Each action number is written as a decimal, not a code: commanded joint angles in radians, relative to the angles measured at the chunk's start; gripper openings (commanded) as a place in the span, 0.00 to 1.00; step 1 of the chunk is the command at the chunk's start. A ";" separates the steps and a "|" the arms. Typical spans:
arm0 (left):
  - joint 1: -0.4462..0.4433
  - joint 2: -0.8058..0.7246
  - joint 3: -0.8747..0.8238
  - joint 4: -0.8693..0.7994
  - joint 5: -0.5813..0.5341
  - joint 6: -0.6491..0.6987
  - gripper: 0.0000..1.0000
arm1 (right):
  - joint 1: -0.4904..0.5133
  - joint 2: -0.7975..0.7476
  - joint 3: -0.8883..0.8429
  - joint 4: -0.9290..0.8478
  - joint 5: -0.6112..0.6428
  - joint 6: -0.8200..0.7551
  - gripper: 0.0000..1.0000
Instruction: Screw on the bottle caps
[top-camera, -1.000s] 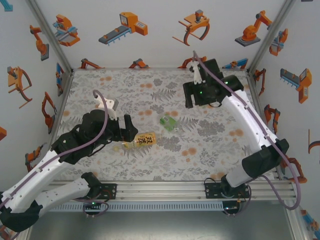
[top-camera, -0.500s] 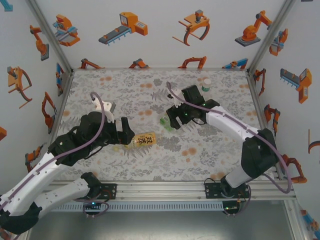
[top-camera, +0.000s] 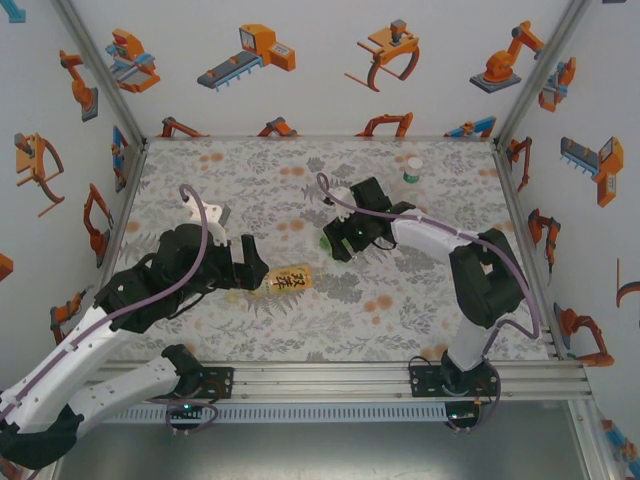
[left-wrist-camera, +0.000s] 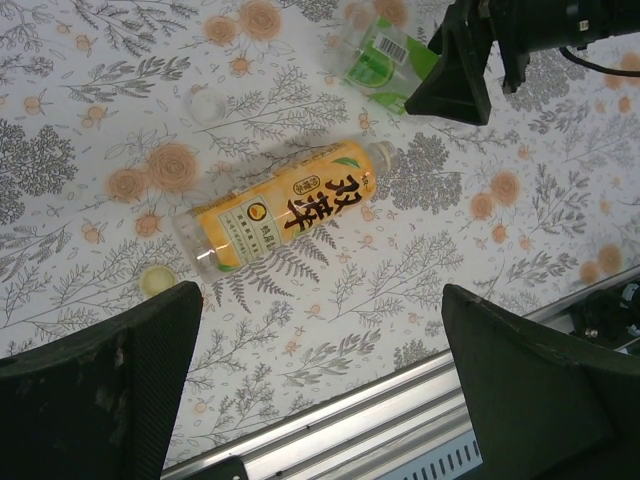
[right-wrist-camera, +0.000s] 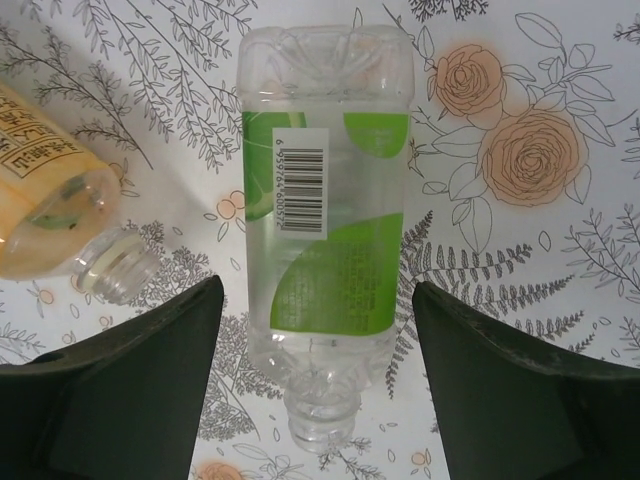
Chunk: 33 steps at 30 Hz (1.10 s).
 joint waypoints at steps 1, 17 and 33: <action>0.011 -0.001 0.010 -0.024 -0.009 0.008 0.97 | 0.000 0.025 -0.018 0.042 -0.014 -0.025 0.67; 0.020 -0.002 0.016 -0.016 0.025 0.035 0.97 | 0.001 -0.055 -0.067 0.045 -0.008 -0.049 0.44; 0.020 -0.014 0.018 0.089 0.246 0.139 0.98 | 0.099 -0.560 -0.126 -0.265 0.048 -0.624 0.35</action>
